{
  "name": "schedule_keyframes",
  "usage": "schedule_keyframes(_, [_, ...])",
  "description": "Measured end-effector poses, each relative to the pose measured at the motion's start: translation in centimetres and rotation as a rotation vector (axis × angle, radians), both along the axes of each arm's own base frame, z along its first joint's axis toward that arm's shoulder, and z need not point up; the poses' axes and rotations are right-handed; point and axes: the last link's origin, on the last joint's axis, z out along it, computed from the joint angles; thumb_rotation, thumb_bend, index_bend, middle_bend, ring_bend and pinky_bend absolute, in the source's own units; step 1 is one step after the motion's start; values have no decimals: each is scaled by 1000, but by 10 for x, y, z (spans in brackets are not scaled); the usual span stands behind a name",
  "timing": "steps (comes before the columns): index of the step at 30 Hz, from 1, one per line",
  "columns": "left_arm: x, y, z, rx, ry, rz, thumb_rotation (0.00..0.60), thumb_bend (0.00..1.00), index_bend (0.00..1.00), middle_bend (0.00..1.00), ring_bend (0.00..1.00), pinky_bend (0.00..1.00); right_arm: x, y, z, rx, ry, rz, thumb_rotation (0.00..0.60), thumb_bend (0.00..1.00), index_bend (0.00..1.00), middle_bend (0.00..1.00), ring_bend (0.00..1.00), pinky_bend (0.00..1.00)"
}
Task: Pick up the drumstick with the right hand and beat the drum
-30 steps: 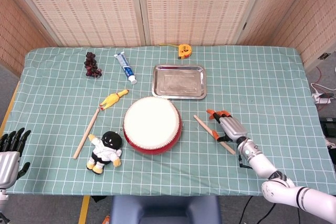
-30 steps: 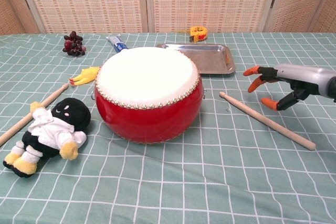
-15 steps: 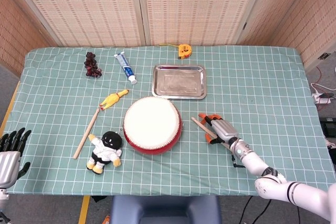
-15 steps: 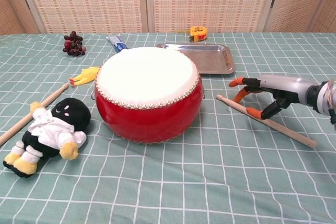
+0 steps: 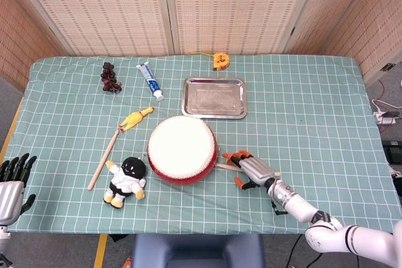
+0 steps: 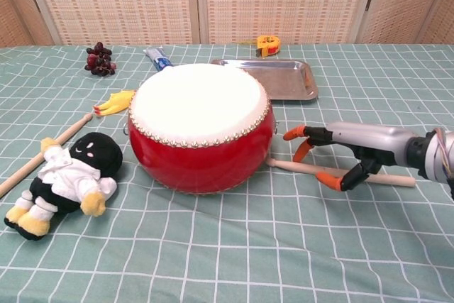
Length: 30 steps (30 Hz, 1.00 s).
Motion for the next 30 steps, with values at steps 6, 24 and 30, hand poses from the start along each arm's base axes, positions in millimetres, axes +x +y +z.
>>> schedule_keyframes(6, [-1, 0, 1, 0, -2, 4, 600, 236, 7, 0, 17, 19, -2, 6, 10, -46, 13, 51, 600, 460, 92, 209, 9, 15])
schedule_keyframes(24, [-3, -2, 1, -1, -4, 5, 600, 234, 8, 0, 16, 19, -2, -15, -10, -312, 249, 201, 600, 391, 344, 198, 9, 15])
schedule_keyframes(30, [-5, -3, 2, 2, -7, 10, 600, 234, 8, 0, 17, 19, -1, -11, -17, -292, 256, 214, 600, 415, 342, 198, 10, 15])
